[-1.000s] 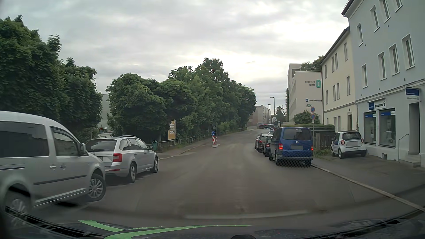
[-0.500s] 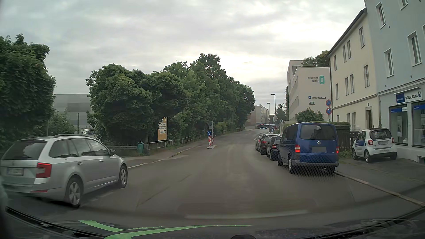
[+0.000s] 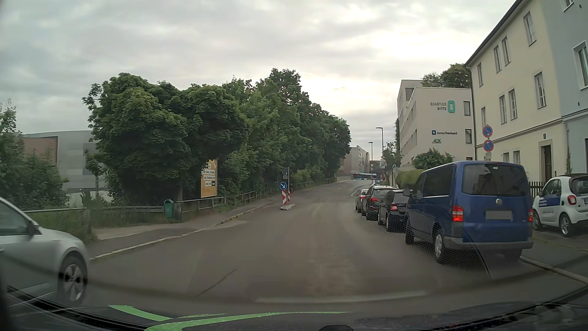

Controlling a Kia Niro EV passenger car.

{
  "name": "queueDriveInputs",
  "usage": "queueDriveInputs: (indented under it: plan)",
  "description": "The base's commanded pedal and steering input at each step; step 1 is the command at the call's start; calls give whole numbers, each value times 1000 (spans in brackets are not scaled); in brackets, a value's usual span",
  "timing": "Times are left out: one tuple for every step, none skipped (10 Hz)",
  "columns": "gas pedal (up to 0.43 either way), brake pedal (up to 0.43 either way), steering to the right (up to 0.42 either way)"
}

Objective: Follow the waypoints while adhering to traffic rules and regulations

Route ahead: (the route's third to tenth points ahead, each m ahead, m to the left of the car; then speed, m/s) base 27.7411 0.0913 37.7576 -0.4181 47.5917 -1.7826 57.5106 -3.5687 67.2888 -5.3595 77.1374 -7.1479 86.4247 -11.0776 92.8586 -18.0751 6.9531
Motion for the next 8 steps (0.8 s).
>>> queueDriveInputs:
  plan:
    - [0,0,12]
    - [0,0,12]
    - [0,0,12]
    - [0,0,12]
    - [0,0,12]
    - [0,0,12]
    - [0,0,12]
    - [0,0,12]
